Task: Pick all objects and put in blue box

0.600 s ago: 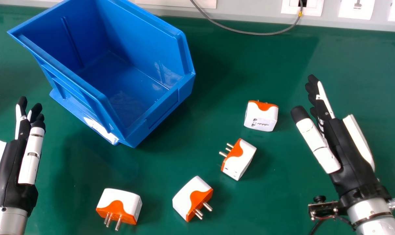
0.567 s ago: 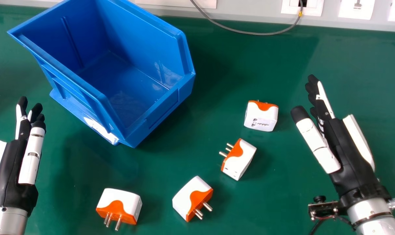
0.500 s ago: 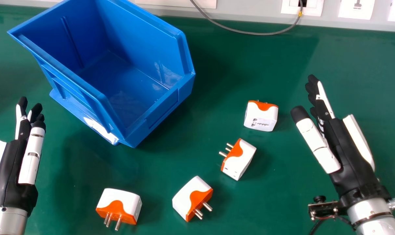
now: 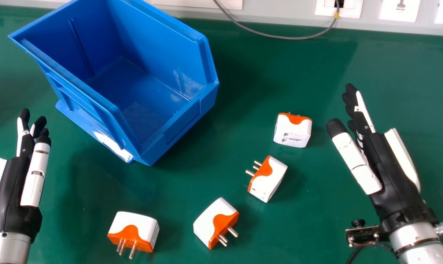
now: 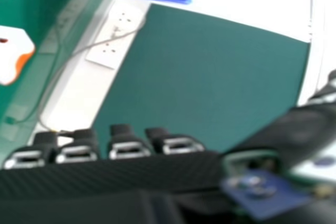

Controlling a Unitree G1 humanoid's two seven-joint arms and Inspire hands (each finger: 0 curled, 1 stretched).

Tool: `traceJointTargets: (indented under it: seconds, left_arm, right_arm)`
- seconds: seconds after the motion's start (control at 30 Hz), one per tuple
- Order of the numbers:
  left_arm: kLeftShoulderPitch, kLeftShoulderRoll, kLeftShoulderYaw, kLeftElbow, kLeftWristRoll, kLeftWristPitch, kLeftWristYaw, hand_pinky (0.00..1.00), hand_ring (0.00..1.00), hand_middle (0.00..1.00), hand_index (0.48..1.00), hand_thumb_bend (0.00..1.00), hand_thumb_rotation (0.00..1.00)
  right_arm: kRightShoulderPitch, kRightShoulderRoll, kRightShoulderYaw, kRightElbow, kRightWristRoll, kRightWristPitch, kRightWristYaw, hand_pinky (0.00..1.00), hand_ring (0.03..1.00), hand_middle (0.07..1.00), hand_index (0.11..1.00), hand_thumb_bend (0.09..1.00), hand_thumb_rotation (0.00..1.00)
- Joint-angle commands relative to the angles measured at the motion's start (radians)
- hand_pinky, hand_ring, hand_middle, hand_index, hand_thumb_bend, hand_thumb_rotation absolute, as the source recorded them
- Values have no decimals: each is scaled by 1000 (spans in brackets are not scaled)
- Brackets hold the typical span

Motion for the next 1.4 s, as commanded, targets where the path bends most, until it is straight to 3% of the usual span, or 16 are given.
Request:
traceJointTargets:
  seconds: [0.0,0.13,0.37,0.5,0.6,0.73,0.8,0.97,1.1,1.37]
  left_arm:
    - [-1,7,3,-21,3,-4,4,1000,1000,1000,1000,68,967]
    - [0,0,0,-29,1,0,5,1000,1000,1000,1000,67,965]
    - [-5,-6,1,-15,-1,-7,8,1000,1000,1000,1000,56,961]
    - [-10,-11,1,-6,-1,-11,12,1000,1000,1000,1000,56,959]
    - [-13,-13,2,4,2,-19,14,1000,1000,1000,1000,59,959]
    - [-7,-20,0,-12,4,-16,18,1000,1000,1000,1000,60,960]
    - [-10,-21,1,-2,4,-21,17,1000,1000,1000,1000,58,961]
    - [-2,-23,-1,-23,9,-13,26,1000,1000,1000,1000,51,962]
    - [5,-22,0,-31,12,-12,30,1000,1000,1000,1000,50,964]
    - [3,-20,0,-23,18,-14,37,1000,1000,1000,1000,65,966]
  right_arm:
    - [-17,-5,-8,-25,6,-5,-4,987,1000,1000,1000,433,972]
    - [-26,-13,-13,-26,6,12,1,985,1000,1000,1000,437,929]
    - [-49,-29,-30,-58,9,86,16,960,1000,1000,1000,574,627]
    - [-107,-75,-24,-65,-46,145,32,932,1000,1000,1000,629,502]
    - [-150,-119,-15,-47,-103,169,40,920,999,1000,1000,642,484]
    - [-209,-161,4,6,-171,201,42,909,990,999,1000,654,494]
    - [-232,-167,8,22,-178,222,47,907,988,999,1000,657,499]
    - [-313,-187,28,97,-193,259,61,909,993,1000,1000,658,488]
    - [-367,-208,46,148,-219,259,61,907,993,999,1000,662,476]
    - [-490,-271,110,316,-290,219,68,886,971,975,979,662,438]
